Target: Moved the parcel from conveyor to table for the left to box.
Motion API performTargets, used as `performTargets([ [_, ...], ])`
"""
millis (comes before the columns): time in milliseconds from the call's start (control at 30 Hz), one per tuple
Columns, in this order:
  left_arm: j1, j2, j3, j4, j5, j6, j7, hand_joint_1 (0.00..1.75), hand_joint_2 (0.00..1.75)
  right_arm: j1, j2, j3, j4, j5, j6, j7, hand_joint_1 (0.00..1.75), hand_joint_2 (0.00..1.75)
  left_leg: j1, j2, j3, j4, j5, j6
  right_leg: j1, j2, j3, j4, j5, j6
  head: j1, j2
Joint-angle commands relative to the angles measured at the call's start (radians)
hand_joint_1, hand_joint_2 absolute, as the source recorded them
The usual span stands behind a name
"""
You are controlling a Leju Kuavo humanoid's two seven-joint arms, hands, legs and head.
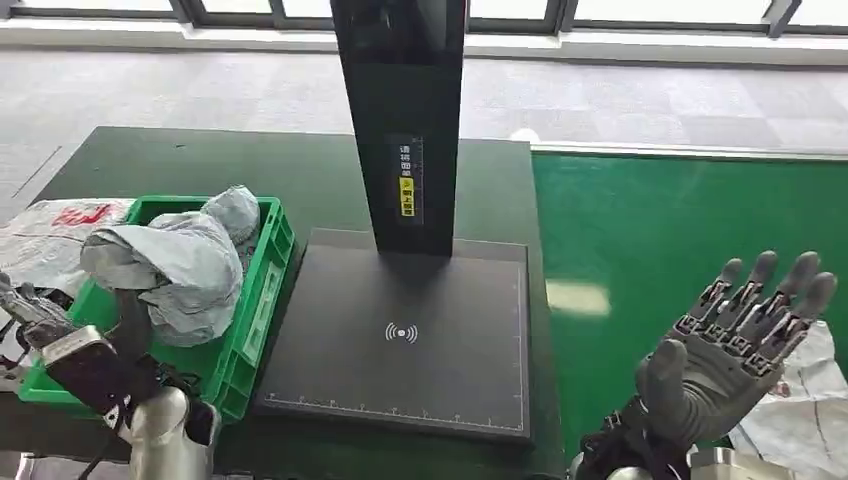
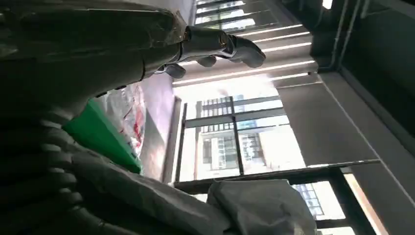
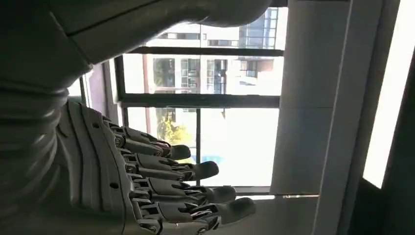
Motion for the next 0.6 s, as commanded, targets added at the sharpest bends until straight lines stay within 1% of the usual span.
performTargets([
  [33,0.074,-0.062,-0.080,-0.328,0.043,-0.003,0.009,0.00,0.00,-0.015,-0.001,0.004,0.038,-0.003,-0.001,-0.003,0.00,1.75,0.004,0.001,-0.006,0.002,0.000,-0.001,0.004,0.002,-0.004,-0.001,0.001,0.000,0.000,0.000],
  [100,0.074,-0.062,-0.080,-0.328,0.043,-0.003,0.009,0.00,0.00,-0.015,-0.001,0.004,0.038,-0.003,-0.001,-0.003,0.00,1.75,0.002,0.001,-0.004,0.000,0.000,-0.001,0.002,0.002,-0.002,-0.001,0.001,0.001,0.000,0.000],
  [133,0.074,-0.062,-0.080,-0.328,0.043,-0.003,0.009,0.00,0.00,-0.015,-0.001,0.004,0.038,-0.003,-0.001,-0.003,0.00,1.75,0.003,-0.001,-0.003,0.001,0.000,-0.001,0.003,-0.001,-0.001,-0.002,0.001,0.000,0.000,0.000],
  [233,0.074,-0.062,-0.080,-0.328,0.043,-0.003,0.009,0.00,0.00,-0.015,-0.001,0.004,0.038,-0.003,-0.001,-0.003,0.00,1.75,0.002,-0.001,-0.003,0.001,0.001,0.000,0.002,0.000,-0.002,-0.001,0.001,0.001,0.000,0.000],
  [267,0.082,-0.044,-0.135,-0.338,0.053,-0.003,0.009,0.00,0.00,-0.015,-0.001,0.003,0.033,-0.005,-0.001,-0.003,0.00,1.75,0.003,0.000,-0.004,0.001,0.001,-0.001,0.003,0.000,-0.002,-0.002,0.002,0.001,0.000,0.000],
  [300,0.103,-0.046,-0.157,-0.343,0.042,-0.003,0.009,0.00,0.00,-0.016,-0.002,0.005,0.032,-0.005,-0.001,-0.003,0.00,1.75,0.002,-0.001,-0.003,0.001,0.001,0.000,0.002,0.000,-0.001,-0.001,0.001,0.001,0.000,0.000],
  [367,0.100,-0.057,-0.175,-0.325,0.009,-0.003,0.009,0.00,0.00,-0.019,-0.003,0.007,0.033,-0.006,-0.001,-0.003,0.00,1.75,0.003,-0.002,-0.004,0.001,0.001,0.000,0.003,-0.002,-0.001,-0.002,0.001,0.001,0.000,0.000],
  [467,0.096,-0.025,-0.206,-0.258,0.005,-0.003,0.009,0.00,0.00,-0.020,-0.005,0.005,0.032,-0.007,-0.001,-0.003,0.00,1.75,0.002,-0.002,-0.003,0.001,0.001,0.000,0.001,-0.002,0.000,-0.001,0.001,0.001,0.000,0.000],
  [500,0.104,-0.031,-0.200,-0.245,-0.033,-0.003,0.009,0.00,0.00,-0.018,-0.006,0.007,0.034,-0.005,-0.001,-0.003,0.00,1.75,0.002,-0.003,-0.003,0.000,0.002,-0.001,0.002,-0.002,-0.001,-0.003,0.002,0.001,0.000,0.000],
  [567,0.091,-0.036,-0.203,-0.161,-0.057,-0.003,0.009,0.00,0.00,-0.016,-0.004,0.004,0.031,-0.001,-0.001,-0.003,0.00,1.75,0.001,-0.001,-0.002,0.000,0.001,0.000,0.001,-0.001,0.000,-0.002,0.001,0.001,0.000,0.000],
  [600,0.074,-0.043,-0.195,-0.111,-0.079,-0.003,0.009,0.00,0.00,-0.016,-0.006,0.003,0.030,-0.002,-0.001,-0.003,0.00,1.75,0.002,-0.003,-0.002,-0.001,0.002,-0.001,0.002,-0.002,0.001,-0.004,0.002,0.001,0.000,0.000],
])
